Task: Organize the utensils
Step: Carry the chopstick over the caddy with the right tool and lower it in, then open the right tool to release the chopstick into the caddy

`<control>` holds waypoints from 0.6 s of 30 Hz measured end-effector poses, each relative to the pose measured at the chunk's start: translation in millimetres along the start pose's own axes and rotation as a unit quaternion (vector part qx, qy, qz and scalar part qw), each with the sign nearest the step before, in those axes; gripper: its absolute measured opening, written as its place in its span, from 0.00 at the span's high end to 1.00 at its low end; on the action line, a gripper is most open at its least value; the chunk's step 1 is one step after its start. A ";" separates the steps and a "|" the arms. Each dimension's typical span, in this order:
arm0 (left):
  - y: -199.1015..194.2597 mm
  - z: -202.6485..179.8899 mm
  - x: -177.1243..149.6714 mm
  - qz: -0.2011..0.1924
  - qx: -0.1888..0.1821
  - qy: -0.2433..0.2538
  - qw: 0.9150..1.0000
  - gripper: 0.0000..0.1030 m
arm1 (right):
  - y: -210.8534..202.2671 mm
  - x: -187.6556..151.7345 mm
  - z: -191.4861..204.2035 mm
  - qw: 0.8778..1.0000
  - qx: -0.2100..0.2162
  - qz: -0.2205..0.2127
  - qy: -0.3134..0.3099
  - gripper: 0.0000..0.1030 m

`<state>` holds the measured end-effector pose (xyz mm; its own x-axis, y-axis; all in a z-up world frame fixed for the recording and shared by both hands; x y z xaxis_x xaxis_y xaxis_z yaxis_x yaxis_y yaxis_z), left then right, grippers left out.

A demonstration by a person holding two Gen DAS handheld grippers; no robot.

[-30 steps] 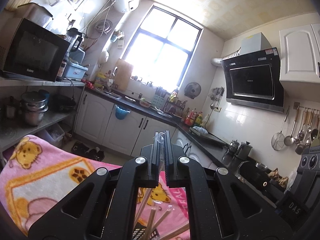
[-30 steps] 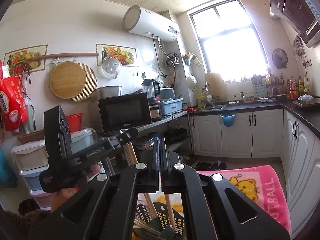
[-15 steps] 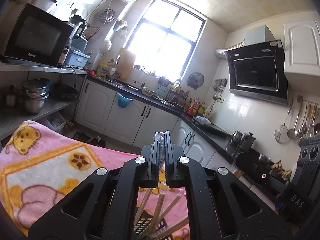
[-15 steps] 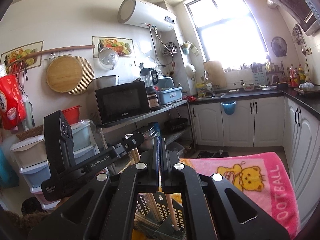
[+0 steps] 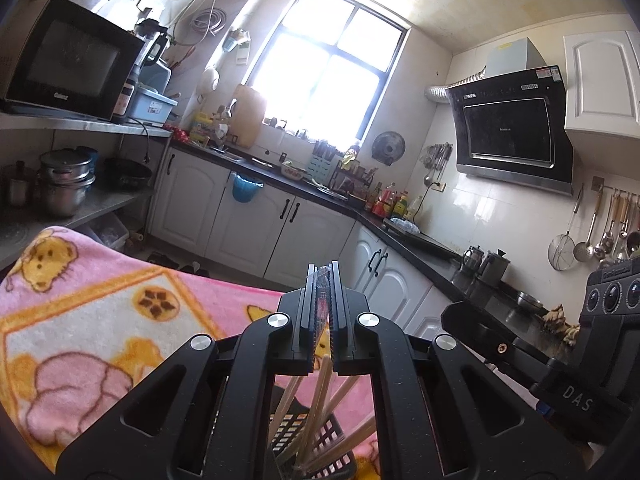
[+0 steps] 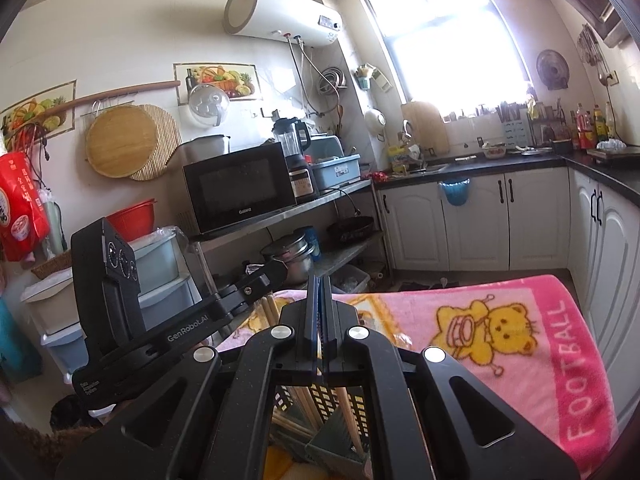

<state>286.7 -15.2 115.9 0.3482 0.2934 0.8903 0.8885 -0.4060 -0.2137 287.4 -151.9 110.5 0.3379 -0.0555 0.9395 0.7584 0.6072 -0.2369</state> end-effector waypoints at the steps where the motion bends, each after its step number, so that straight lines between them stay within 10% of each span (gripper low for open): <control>1: -0.4 0.7 -1.2 0.002 0.000 0.000 1.000 0.98 | 0.9 -0.8 -0.4 1.000 0.000 0.002 0.002 0.99; 18: -4.9 8.5 -18.5 0.045 0.002 -0.014 0.999 0.93 | -2.5 -29.3 -11.8 0.999 -0.013 0.026 0.031 0.98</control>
<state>278.4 -11.4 97.1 0.4348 0.2809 0.8556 0.8548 -0.4276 -0.2940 282.2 -161.1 80.6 0.4102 -0.0732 0.9090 0.7529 0.5897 -0.2923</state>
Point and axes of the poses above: each gripper's, at about its wrist camera, not at the fingertips, and y roughly the way its jaws point, z to its left, x to its top, the point moved 3 cm from there along y, roughly the way its jaws point, and after that the axes turned 4 degrees about z, right-handed, at the moved point
